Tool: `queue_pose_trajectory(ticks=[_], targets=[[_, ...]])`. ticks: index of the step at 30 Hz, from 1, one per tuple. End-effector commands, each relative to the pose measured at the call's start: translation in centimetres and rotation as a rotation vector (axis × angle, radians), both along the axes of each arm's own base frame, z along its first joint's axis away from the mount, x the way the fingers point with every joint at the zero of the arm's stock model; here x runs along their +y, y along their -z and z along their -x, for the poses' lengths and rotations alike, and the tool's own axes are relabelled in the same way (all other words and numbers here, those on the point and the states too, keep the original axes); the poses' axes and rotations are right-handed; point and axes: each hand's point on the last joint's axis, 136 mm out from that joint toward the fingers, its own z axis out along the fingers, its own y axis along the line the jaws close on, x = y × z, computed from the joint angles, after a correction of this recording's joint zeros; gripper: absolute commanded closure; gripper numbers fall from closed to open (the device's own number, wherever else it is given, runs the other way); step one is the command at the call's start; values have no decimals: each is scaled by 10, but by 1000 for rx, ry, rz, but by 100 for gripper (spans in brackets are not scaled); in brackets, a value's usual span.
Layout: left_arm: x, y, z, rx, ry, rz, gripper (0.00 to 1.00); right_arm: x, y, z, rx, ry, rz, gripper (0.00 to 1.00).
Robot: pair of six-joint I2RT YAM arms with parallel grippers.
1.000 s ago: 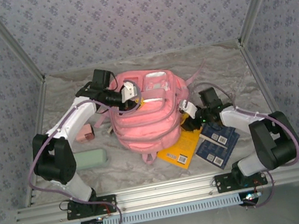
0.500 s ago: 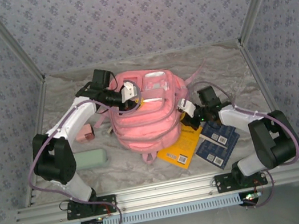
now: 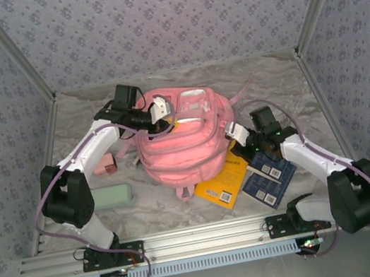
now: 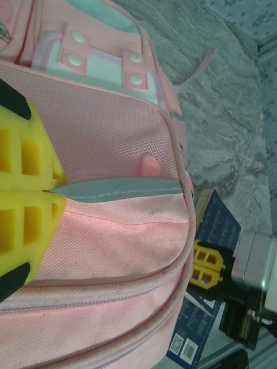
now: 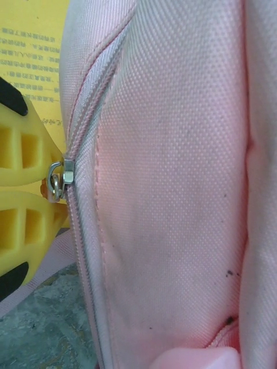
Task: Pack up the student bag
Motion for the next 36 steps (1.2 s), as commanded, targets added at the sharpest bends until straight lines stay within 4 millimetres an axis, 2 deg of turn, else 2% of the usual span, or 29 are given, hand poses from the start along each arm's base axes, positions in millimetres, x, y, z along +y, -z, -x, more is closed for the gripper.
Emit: queue_pose_trajectory(ticks=[1,8,14,27,32,36], targets=[[-9,-32,-18,-77,-38,70,100,2,-11,16,47,-24,20,100],[-18,-32,-18,-60,-67,68,100,16,-23,38,102,-71,47,100],[-23,-30,-18,-42,-81,59,100,30,-40,43,128,-54,29,100],[-34,-30,-23,8,-152,58,100,88,-67,59,178,-115,31,99],[-39,-24,-23,20,-167,39,100,104,-80,61,192,-102,18,95],[-40,-23,-32,43,-225,28,100,112,-88,66,220,-98,22,94]])
